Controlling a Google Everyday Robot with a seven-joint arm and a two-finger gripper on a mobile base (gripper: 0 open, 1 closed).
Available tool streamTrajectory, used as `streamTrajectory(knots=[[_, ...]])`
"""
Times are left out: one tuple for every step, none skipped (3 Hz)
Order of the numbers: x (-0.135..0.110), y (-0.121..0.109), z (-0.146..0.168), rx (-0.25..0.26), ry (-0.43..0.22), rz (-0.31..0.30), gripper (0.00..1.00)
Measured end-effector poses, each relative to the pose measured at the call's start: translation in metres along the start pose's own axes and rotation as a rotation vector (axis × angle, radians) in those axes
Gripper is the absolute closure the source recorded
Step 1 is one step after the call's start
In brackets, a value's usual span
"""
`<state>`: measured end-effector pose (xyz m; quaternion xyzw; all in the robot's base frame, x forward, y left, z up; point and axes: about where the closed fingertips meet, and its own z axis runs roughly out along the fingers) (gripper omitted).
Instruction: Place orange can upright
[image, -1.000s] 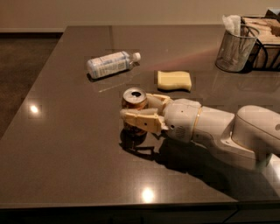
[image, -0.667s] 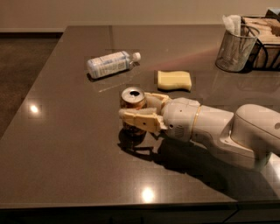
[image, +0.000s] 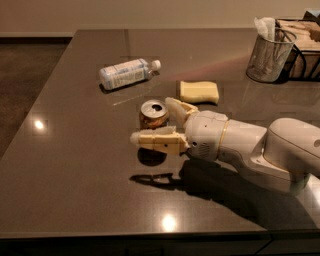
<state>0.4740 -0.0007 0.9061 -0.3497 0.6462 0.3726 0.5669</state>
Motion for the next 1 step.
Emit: streamTrajectory(knots=[[-0.0001,0.0001,0.0000,0.000,0.000,0.000,0.00]])
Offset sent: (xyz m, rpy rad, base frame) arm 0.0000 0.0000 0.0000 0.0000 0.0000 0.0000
